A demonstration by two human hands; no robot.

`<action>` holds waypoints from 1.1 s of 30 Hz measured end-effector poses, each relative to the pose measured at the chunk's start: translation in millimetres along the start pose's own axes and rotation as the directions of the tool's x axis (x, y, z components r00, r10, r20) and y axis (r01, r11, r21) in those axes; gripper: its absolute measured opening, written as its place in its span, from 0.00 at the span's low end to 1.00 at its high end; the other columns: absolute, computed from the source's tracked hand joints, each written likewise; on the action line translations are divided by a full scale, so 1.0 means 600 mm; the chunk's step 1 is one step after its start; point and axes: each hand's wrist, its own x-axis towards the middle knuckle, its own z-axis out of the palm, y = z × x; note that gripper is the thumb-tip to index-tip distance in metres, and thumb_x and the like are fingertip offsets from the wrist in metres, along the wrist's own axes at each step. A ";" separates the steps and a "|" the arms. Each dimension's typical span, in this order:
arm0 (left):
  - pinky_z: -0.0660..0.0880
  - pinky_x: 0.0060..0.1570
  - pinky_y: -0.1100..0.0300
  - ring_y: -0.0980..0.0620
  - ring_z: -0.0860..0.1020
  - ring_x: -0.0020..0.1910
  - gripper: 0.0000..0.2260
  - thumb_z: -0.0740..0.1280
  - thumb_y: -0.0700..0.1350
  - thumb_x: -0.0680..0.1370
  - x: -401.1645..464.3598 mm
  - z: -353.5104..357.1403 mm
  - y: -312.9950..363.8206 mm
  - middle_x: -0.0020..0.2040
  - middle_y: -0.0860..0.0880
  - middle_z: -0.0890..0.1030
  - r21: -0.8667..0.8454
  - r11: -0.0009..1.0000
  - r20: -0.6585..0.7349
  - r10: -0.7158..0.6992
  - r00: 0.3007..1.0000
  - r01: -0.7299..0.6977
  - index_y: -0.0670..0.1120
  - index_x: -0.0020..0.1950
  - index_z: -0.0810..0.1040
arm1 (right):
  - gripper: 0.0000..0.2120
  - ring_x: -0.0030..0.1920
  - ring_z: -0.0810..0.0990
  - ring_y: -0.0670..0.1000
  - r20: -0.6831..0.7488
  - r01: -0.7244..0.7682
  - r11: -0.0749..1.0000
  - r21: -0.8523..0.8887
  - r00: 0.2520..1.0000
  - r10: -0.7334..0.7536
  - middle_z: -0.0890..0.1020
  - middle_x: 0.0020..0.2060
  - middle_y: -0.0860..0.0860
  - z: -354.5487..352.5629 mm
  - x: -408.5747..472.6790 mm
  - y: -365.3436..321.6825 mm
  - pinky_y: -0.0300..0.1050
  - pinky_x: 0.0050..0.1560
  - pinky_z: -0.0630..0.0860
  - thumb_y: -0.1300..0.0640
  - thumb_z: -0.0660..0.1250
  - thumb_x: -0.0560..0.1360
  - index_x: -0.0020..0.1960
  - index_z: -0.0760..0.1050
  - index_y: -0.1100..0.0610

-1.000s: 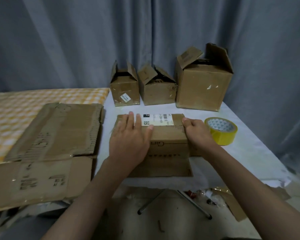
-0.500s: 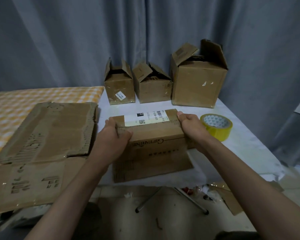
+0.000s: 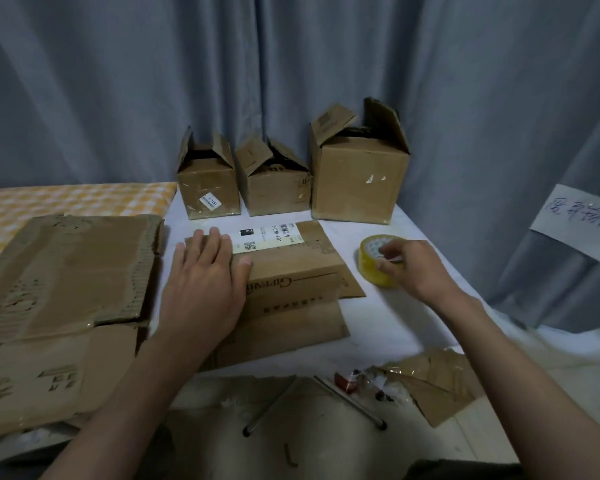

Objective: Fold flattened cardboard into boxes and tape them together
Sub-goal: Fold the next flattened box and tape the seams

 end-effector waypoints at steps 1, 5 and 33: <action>0.50 0.77 0.45 0.46 0.54 0.78 0.26 0.45 0.57 0.83 0.003 -0.001 0.009 0.78 0.45 0.62 0.006 1.000 0.004 0.007 1.000 -0.007 0.44 0.76 0.63 | 0.14 0.57 0.81 0.58 -0.013 0.047 0.999 -0.017 0.999 -0.047 0.85 0.54 0.56 0.000 -0.004 0.001 0.53 0.61 0.74 0.52 0.74 0.74 0.57 0.84 0.57; 0.49 0.77 0.46 0.47 0.56 0.78 0.26 0.48 0.59 0.83 0.014 -0.003 0.048 0.76 0.47 0.65 -0.027 0.998 -0.004 0.055 0.999 -0.055 0.48 0.75 0.67 | 0.16 0.60 0.79 0.57 -0.007 0.135 0.984 -0.120 0.991 -0.137 0.85 0.55 0.54 -0.002 -0.014 0.012 0.52 0.69 0.66 0.53 0.75 0.73 0.60 0.82 0.53; 0.75 0.48 0.70 0.60 0.82 0.45 0.04 0.76 0.37 0.71 -0.003 -0.030 0.210 0.43 0.53 0.85 -0.806 0.533 -0.265 0.065 0.962 -0.258 0.44 0.44 0.87 | 0.06 0.48 0.77 0.47 0.050 0.282 0.943 0.178 0.954 -0.295 0.81 0.46 0.49 -0.121 -0.152 -0.034 0.36 0.45 0.69 0.56 0.64 0.81 0.56 0.77 0.50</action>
